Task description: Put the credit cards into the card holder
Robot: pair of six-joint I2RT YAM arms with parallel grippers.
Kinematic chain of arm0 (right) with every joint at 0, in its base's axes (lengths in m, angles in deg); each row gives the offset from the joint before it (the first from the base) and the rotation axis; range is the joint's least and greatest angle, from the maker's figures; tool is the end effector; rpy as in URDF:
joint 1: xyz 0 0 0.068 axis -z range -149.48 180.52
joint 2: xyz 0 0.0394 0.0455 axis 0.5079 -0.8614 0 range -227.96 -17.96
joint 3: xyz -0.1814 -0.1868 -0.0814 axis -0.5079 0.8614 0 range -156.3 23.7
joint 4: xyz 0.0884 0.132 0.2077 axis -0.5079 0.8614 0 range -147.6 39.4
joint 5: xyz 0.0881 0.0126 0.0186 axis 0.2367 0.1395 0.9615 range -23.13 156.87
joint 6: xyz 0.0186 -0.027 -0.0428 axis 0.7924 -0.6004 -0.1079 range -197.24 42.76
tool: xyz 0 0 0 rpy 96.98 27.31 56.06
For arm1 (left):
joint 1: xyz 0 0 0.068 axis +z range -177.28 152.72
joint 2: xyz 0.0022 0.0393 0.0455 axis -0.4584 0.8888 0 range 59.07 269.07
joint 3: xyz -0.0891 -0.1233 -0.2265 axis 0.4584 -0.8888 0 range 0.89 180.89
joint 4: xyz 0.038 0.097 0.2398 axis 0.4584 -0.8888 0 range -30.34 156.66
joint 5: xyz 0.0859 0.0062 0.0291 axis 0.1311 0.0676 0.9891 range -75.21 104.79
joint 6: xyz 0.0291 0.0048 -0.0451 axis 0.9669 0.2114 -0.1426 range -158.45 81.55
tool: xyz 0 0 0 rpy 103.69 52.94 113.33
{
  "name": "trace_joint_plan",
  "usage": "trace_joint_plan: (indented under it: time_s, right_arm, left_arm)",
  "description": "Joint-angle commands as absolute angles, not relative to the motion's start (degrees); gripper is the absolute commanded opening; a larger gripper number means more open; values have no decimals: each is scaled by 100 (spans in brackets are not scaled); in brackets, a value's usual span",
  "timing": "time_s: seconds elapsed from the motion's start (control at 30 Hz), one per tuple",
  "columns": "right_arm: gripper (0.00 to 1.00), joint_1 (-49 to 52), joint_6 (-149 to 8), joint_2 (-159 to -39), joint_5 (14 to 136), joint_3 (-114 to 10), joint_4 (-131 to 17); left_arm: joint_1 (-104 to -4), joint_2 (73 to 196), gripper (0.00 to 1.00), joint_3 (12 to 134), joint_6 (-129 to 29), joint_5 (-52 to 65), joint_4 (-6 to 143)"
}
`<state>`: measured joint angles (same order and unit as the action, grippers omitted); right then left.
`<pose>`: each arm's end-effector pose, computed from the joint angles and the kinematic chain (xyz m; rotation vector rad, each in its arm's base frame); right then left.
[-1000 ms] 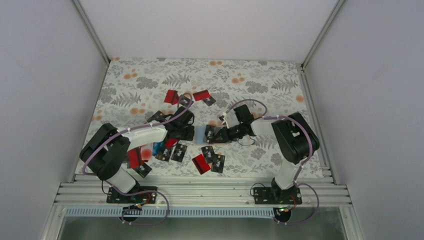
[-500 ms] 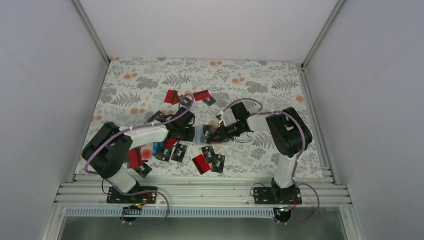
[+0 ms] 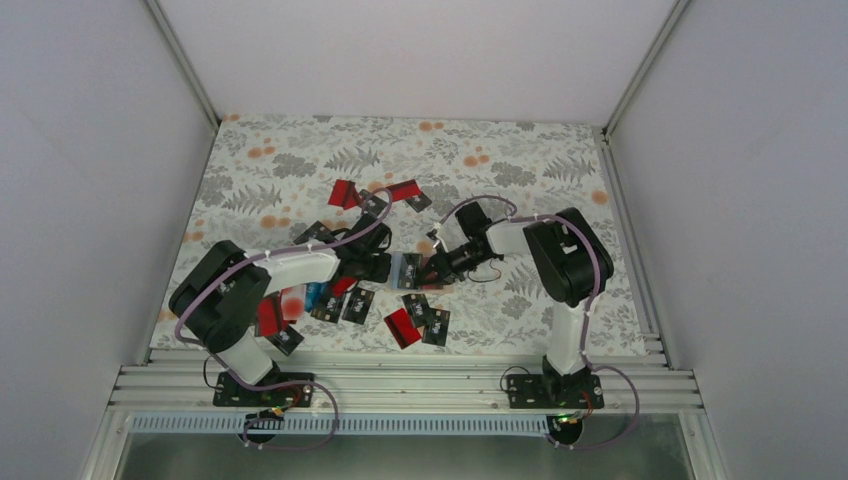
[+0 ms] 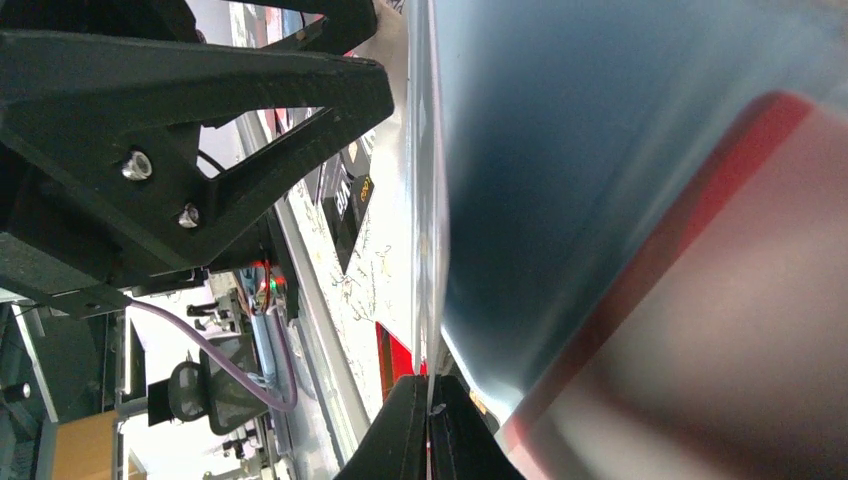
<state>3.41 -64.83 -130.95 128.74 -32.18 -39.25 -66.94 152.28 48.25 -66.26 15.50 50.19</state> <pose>0.2788 0.1781 0.0955 0.5215 -2.5138 -1.5539 0.2308 -0.1906 0.1460 0.2757 2.6968 -0.3570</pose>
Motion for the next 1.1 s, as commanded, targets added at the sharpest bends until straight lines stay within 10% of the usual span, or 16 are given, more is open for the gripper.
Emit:
trace_joint_plan:
  time_s: [0.0,1.07]
  right_arm:
    - [4,277,-6690,-13313,12983,-3386,-3660]
    - [5,-39,-5940,-13788,13052,-3581,-4027]
  left_arm:
    - [-6688,15409,36,5025,-6373,1627,5078]
    - [-6623,15733,33,4998,-6422,1254,5304]
